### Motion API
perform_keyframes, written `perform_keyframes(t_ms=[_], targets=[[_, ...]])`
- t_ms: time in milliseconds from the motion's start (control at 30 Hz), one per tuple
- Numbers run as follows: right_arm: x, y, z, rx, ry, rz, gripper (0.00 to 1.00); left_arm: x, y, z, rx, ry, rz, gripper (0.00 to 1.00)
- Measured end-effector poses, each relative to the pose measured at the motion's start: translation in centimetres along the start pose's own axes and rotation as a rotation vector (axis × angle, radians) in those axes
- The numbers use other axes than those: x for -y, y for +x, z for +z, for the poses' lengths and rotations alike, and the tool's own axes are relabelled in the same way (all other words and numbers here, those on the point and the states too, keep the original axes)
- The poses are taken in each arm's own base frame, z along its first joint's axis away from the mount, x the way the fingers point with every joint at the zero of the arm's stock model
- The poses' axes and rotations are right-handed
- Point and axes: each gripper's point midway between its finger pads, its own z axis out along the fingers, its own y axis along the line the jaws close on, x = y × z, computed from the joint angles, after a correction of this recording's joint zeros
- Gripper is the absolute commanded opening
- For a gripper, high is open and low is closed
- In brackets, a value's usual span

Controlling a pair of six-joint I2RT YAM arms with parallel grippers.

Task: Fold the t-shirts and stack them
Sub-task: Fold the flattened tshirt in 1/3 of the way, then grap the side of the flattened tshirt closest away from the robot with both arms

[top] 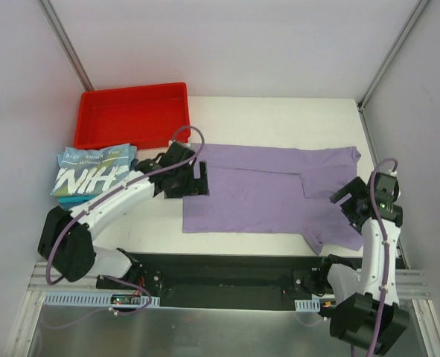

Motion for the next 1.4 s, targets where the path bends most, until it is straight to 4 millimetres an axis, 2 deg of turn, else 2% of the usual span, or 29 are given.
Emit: perform_keyframes(t_ms=[100, 167, 267, 333, 500, 700, 933, 1067, 1267, 1400], targets=[[1.0, 3.7, 0.1, -0.073, -0.020, 0.039, 0.96, -3.1, 4.2, 0.0, -0.050, -0.047, -0.058, 0.99], [1.6, 5.3, 0.0, -0.111, -0.016, 0.063, 0.96, -5.0, 7.0, -0.1, -0.094, -0.085, -0.098, 0.98], [2.3, 6.8, 0.1, -0.132, -0.008, 0.106, 0.96, -6.5, 9.5, 0.1, -0.137, -0.113, -0.143, 0.86], [2.7, 7.5, 0.2, -0.133, -0.004, 0.137, 0.96, -7.0, 10.4, 0.3, -0.157, -0.131, -0.168, 0.73], [3.5, 9.4, 0.9, -0.172, 0.018, 0.196, 0.96, -7.5, 11.4, 1.5, -0.200, -0.174, -0.219, 0.66], [4.0, 9.9, 1.1, -0.185, 0.037, 0.213, 0.96, -7.9, 12.3, 3.1, -0.252, -0.217, -0.263, 0.52], [4.2, 9.9, 0.8, -0.171, 0.037, 0.229, 0.96, -8.1, 13.2, 3.8, -0.291, -0.233, -0.286, 0.00], [4.2, 9.9, 0.4, -0.169, 0.036, 0.229, 0.96, -7.3, 13.3, 4.1, -0.313, -0.197, -0.291, 0.00], [4.1, 9.7, 0.1, -0.158, 0.028, 0.232, 0.99, -7.2, 13.3, 4.1, -0.314, -0.190, -0.291, 0.00], [3.9, 9.8, 0.2, -0.162, 0.019, 0.235, 0.91, -7.0, 13.1, 4.0, -0.306, -0.181, -0.290, 0.00]])
